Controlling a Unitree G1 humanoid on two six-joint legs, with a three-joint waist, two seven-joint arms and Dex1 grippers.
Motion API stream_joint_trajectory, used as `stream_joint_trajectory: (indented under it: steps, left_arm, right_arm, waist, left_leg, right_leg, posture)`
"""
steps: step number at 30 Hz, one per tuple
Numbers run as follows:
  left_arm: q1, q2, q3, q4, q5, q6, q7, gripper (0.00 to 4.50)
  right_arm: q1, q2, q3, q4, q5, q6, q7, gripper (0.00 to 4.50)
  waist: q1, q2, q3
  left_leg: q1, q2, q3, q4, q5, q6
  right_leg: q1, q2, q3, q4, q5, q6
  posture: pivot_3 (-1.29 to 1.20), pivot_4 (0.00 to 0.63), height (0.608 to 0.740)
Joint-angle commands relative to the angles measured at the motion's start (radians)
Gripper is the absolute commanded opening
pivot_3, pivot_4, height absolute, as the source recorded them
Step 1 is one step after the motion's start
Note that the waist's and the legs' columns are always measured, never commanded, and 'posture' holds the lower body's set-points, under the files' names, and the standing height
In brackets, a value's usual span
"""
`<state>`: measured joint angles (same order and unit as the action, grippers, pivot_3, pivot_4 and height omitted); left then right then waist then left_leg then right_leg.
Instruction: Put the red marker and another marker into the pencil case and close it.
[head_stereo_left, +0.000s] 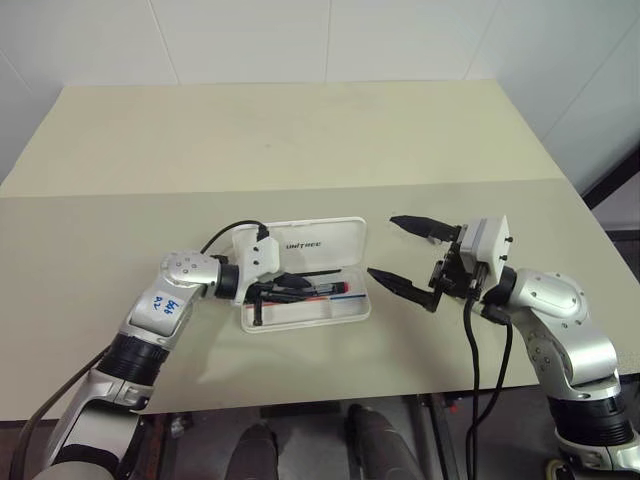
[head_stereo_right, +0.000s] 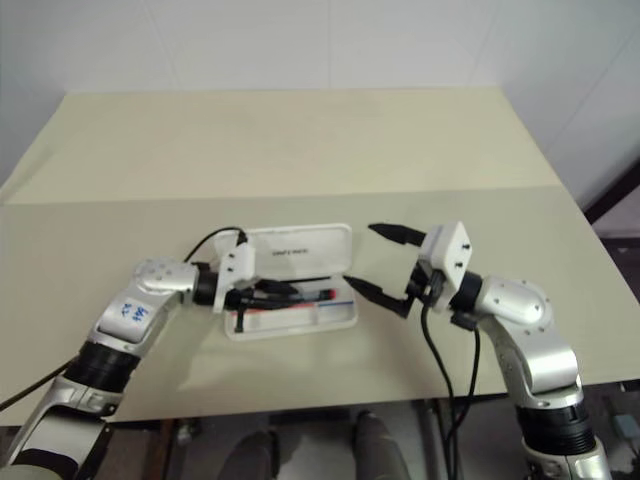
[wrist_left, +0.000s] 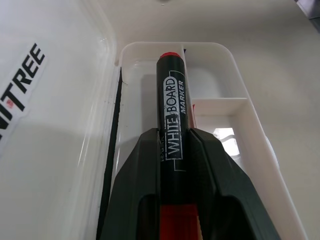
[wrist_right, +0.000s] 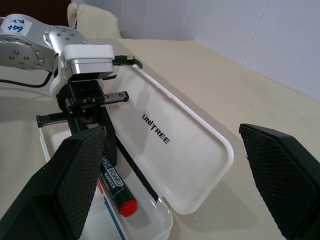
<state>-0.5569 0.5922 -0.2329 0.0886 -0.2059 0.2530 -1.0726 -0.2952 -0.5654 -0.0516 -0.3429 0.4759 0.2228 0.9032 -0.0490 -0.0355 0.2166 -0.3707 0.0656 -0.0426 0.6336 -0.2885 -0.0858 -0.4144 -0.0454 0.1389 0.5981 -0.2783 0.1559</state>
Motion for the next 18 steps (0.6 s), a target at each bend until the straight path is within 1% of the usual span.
stream_joint_trajectory:
  steps: [1, 3, 6, 9, 15, 18]
  left_arm:
    - [-0.008, -0.010, 0.011, -0.025, 0.025, -0.008, 0.029, 1.42]
    - [-0.006, -0.014, 0.010, -0.040, 0.027, -0.027, 0.031, 2.10]
    - [-0.002, -0.018, 0.017, -0.070, 0.017, -0.036, 0.028, 2.99]
    - [0.002, -0.017, 0.025, -0.093, 0.009, -0.038, 0.020, 2.99]
    - [0.055, 0.001, 0.090, -0.237, -0.090, -0.006, -0.014, 2.99]
    - [0.084, 0.012, 0.130, -0.291, -0.123, 0.009, 0.002, 2.99]
  right_arm:
    - [-0.012, 0.006, -0.010, -0.007, 0.021, -0.010, 0.002, 4.50]
    - [-0.015, 0.008, -0.008, -0.004, 0.021, -0.011, 0.003, 4.50]
    - [-0.018, 0.011, -0.004, 0.002, 0.022, -0.012, 0.007, 4.50]
    - [-0.022, 0.014, -0.003, 0.008, 0.021, -0.013, 0.010, 4.50]
    - [-0.028, 0.029, -0.002, 0.049, 0.026, -0.014, 0.025, 4.50]
    - [-0.025, 0.034, -0.044, 0.063, 0.043, 0.008, -0.012, 4.50]
  waist:
    - [0.000, 0.000, 0.000]
    - [0.001, 0.000, 0.000]
    - [0.003, 0.000, 0.000]
    - [0.008, 0.000, 0.000]
    - [0.012, 0.000, 0.000]
    - [0.014, 0.000, 0.000]
  left_leg:
    - [0.000, 0.000, 0.000, 0.000, 0.000, 0.000]
    - [0.000, 0.000, 0.000, 0.000, 0.000, 0.000]
    - [0.000, 0.000, 0.000, 0.001, 0.000, 0.000]
    - [0.000, 0.000, 0.000, 0.001, 0.000, 0.000]
    - [0.000, 0.000, 0.000, 0.001, 0.000, 0.000]
    - [0.000, 0.000, 0.000, 0.002, 0.000, 0.000]
  right_leg:
    - [0.000, 0.000, 0.000, 0.000, 0.000, 0.000]
    - [0.000, 0.000, 0.000, 0.000, 0.000, 0.000]
    - [0.000, 0.000, 0.000, 0.001, 0.000, 0.000]
    - [0.000, 0.000, 0.000, 0.001, 0.000, 0.000]
    - [0.000, 0.000, 0.000, 0.002, 0.000, 0.000]
    - [0.000, 0.000, 0.000, 0.003, 0.000, 0.000]
  posture:
    - [0.00, 0.150, 0.740]
    - [0.00, 0.150, 0.740]
    - [0.00, 0.150, 0.740]
    - [0.00, 0.150, 0.740]
    - [0.00, 0.150, 0.740]
    - [0.00, 0.150, 0.740]
